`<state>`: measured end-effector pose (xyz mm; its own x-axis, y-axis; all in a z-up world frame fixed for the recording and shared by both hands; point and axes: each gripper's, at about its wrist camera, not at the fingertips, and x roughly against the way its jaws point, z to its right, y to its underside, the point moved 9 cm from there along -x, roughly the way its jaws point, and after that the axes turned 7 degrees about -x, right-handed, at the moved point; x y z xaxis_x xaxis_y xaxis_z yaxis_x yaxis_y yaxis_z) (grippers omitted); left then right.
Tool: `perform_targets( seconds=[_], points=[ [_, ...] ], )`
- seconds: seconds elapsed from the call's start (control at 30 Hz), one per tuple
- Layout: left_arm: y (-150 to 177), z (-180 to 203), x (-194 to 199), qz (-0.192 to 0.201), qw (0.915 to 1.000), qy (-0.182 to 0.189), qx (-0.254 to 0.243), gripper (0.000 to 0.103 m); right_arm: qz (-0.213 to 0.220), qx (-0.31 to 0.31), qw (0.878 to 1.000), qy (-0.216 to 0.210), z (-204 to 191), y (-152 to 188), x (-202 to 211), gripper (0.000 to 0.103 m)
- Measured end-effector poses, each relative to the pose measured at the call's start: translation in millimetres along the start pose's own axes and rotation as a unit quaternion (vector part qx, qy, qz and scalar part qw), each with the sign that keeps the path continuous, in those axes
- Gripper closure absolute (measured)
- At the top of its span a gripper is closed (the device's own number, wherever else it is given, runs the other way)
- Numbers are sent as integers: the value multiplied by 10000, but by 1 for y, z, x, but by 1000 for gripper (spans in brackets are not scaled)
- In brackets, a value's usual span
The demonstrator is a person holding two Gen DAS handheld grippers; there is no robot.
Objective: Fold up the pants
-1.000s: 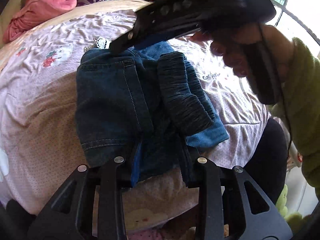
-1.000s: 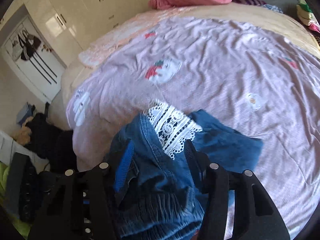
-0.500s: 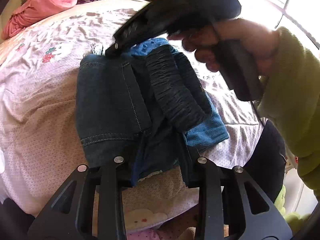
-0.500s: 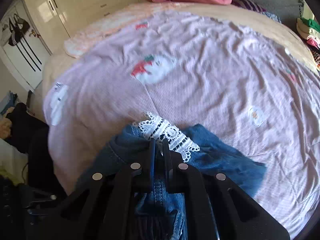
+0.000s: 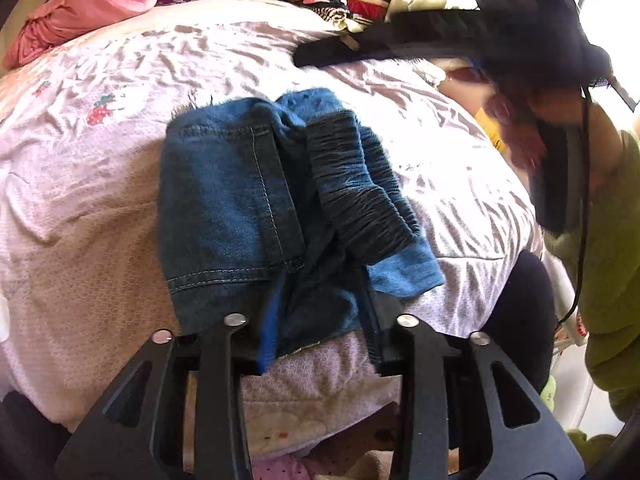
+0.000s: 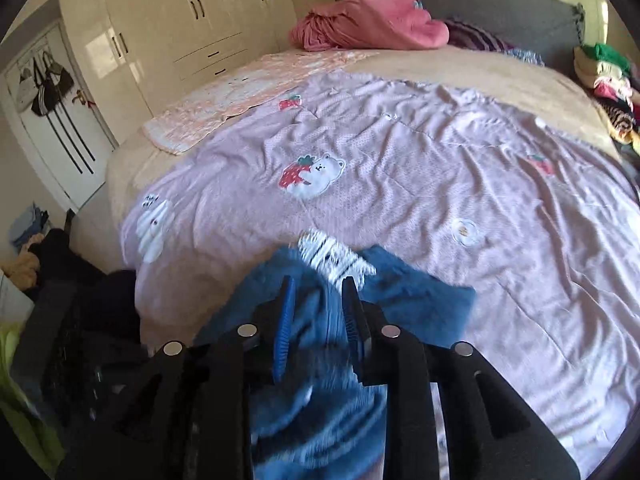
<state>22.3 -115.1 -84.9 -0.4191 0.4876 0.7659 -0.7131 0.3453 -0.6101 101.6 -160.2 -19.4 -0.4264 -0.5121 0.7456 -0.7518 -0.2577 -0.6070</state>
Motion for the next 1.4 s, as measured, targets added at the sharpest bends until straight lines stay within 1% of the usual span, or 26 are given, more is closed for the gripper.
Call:
perform_targets(
  seconds=[0.03,0.13,0.2,0.27,0.3,0.37,0.5,0.7,0.77,0.83,0.87,0.9,0.97,1.03,1.13,1.2,1.3,1.37,1.4],
  points=[
    [-2,-2,7,55,10000,-33,26,66,20,19,10000,-24,-3,4,4,79],
    [-6,-8,23,201,9997,-132,95,65,79,68,9999,-138,-14,19,13,78],
    [-9,-17,33,312,9989,-302,150,64,59,107,9998,-171,-20,28,13,78],
    [-9,-30,37,304,9979,-501,282,63,4,154,9998,-136,-23,39,10,77],
    [-8,-36,36,262,9974,-566,363,63,-61,149,9998,-113,-23,46,7,74],
    [-10,-50,28,185,9961,-701,506,63,-164,133,9998,-46,-23,57,2,72],
    [-11,-60,11,37,9948,-848,560,63,-341,-70,9994,74,-15,80,-10,70],
    [2,-66,-11,-182,9936,-976,541,61,-345,-363,9987,96,-8,96,-22,66],
    [5,-69,-14,-193,9932,-992,583,56,-316,-431,9985,107,-7,98,-23,64],
    [6,-70,-14,-176,9932,-929,672,55,-248,-475,9985,102,-8,97,-19,63],
    [6,-70,-12,-154,9934,-903,687,55,-192,-503,9985,79,-10,95,-15,61],
    [5,-69,-11,-128,9936,-906,662,55,-66,-562,9984,10,-11,92,-8,55],
    [1,-68,-2,-48,9939,-924,608,56,125,-618,9980,33,-10,87,7,48],
    [-5,-68,5,40,9937,-935,616,55,340,-684,9969,195,-2,81,24,44],
    [-14,-73,12,154,9930,-963,672,52,504,-846,9943,419,14,76,39,33],
    [-18,-77,12,152,9924,-1010,687,49,536,-1016,9919,535,27,78,42,30],
    [-24,-83,10,141,9920,-1019,733,47,522,-1293,9885,584,42,83,39,29],
    [-29,-84,9,152,9924,-982,721,43,501,-1384,9871,635,48,87,36,29],
    [-31,-85,7,151,9924,-990,711,43,487,-1437,9863,645,51,88,34,29]
  ],
)
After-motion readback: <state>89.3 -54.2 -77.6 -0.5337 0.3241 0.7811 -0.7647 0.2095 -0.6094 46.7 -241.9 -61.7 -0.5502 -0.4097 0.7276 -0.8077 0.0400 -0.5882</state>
